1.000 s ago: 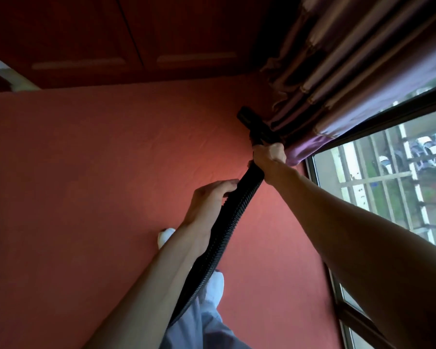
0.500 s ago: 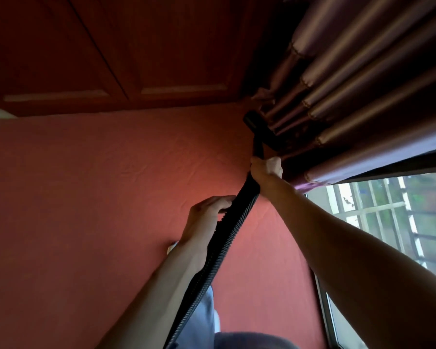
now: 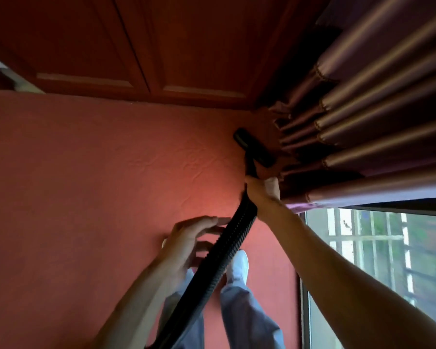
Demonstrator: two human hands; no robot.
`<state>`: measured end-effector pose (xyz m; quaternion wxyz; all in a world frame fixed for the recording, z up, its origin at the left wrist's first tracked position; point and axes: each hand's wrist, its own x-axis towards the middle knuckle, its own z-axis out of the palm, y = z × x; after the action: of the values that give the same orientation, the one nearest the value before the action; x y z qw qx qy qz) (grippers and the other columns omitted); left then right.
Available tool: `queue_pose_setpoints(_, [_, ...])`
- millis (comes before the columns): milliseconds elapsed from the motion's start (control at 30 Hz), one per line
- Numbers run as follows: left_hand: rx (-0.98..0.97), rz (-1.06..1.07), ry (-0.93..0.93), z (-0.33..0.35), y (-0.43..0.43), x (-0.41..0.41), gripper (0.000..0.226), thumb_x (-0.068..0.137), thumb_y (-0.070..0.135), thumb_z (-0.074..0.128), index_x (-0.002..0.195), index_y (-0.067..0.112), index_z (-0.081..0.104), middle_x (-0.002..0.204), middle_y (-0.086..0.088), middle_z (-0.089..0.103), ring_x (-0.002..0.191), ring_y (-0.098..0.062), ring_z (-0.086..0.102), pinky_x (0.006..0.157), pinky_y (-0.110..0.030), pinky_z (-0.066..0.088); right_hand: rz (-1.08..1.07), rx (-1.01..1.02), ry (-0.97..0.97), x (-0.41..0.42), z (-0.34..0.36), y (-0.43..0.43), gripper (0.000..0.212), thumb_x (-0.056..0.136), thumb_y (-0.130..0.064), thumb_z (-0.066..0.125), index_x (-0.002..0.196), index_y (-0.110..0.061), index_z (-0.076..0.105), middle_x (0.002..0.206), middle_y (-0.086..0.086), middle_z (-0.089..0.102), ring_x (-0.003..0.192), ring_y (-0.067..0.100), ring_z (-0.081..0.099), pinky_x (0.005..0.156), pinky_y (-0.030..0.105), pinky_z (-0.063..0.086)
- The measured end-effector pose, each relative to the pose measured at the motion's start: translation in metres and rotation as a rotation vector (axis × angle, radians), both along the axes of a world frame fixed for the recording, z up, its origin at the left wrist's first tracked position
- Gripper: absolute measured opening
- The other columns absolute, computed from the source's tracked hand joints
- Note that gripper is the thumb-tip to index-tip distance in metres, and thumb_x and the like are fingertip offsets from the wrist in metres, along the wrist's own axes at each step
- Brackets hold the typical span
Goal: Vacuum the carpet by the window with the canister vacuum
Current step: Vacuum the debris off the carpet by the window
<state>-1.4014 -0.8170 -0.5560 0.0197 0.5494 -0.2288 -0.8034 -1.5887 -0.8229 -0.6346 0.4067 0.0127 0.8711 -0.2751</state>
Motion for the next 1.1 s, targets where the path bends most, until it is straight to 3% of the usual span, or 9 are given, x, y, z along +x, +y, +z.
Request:
queue_pose_setpoints(100, [0.025,0.01,0.03,0.014,0.01,0.012,0.035,0.078,0.036,0.067,0.107,0.018,0.078,0.109,-0.013,0.072,0.088,-0.035,0.057,0.078,-0.049,0.044,0.114,0.026,0.004,0.011,0.014,0.007,0.018,0.081,-0.026,0.059,0.075,-0.011,0.066,0.064,0.011,0.071,0.057,0.028,0.07,0.06,0.042,0.061])
queue_pose_setpoints(233, [0.032,0.094,-0.009,0.006,0.019,-0.006,0.037,0.071,0.039,0.071,0.103,0.021,0.079,0.113,-0.017,0.07,0.088,-0.035,0.06,0.08,-0.047,0.043,0.275,0.095,0.111,0.003,0.012,-0.009,0.031,0.088,-0.021,0.054,0.107,0.001,0.066,0.108,0.023,0.07,0.103,0.037,0.068,0.088,0.039,0.056])
queue_pose_setpoints(333, [-0.01,0.224,-0.034,-0.018,0.024,-0.032,0.019,0.085,0.024,0.067,0.097,0.02,0.08,0.103,-0.011,0.074,0.094,-0.034,0.064,0.08,-0.042,0.044,0.372,0.131,0.163,-0.015,0.001,-0.025,0.035,0.093,-0.018,0.054,0.12,0.002,0.063,0.121,0.022,0.066,0.114,0.034,0.063,0.083,0.03,0.049])
queue_pose_setpoints(533, [-0.009,0.322,0.023,-0.059,0.045,-0.07,0.017,0.09,0.014,0.063,0.099,0.018,0.077,0.092,-0.008,0.073,0.084,-0.025,0.062,0.063,-0.028,0.045,0.544,0.168,0.246,-0.05,-0.03,-0.027,0.038,0.093,-0.021,0.053,0.125,-0.002,0.062,0.119,0.021,0.067,0.106,0.032,0.067,0.071,0.025,0.046])
queue_pose_setpoints(700, [-0.013,0.229,0.046,-0.056,0.058,-0.071,0.017,0.093,0.016,0.062,0.1,0.022,0.076,0.088,0.002,0.075,0.072,-0.012,0.067,0.057,-0.015,0.05,0.674,0.203,0.258,-0.06,-0.042,0.001,0.039,0.093,-0.022,0.056,0.129,-0.008,0.061,0.124,0.022,0.065,0.116,0.035,0.062,0.092,0.037,0.05])
queue_pose_setpoints(833, [0.012,0.22,0.029,-0.026,0.062,-0.038,0.018,0.092,0.024,0.062,0.094,0.017,0.079,0.088,-0.003,0.073,0.07,-0.024,0.062,0.053,-0.021,0.043,0.687,0.178,0.19,-0.034,-0.017,0.013,0.037,0.09,-0.024,0.056,0.123,-0.011,0.065,0.119,0.022,0.067,0.113,0.036,0.063,0.09,0.036,0.05])
queue_pose_setpoints(1000, [0.131,0.212,0.039,0.022,0.066,0.036,0.037,0.087,0.039,0.063,0.105,0.011,0.077,0.094,-0.009,0.07,0.091,-0.04,0.061,0.07,-0.039,0.047,0.884,0.171,0.064,0.042,0.045,0.014,0.035,0.087,-0.024,0.056,0.112,-0.003,0.07,0.109,0.019,0.071,0.104,0.032,0.068,0.081,0.035,0.052])
queue_pose_setpoints(1100, [0.154,0.227,0.027,0.055,0.074,0.076,0.047,0.077,0.044,0.067,0.107,0.009,0.073,0.082,-0.003,0.068,0.072,-0.027,0.062,0.059,-0.029,0.047,0.97,0.178,-0.032,0.09,0.06,0.015,0.036,0.077,-0.021,0.057,0.104,0.0,0.071,0.099,0.022,0.073,0.093,0.033,0.072,0.069,0.035,0.055])
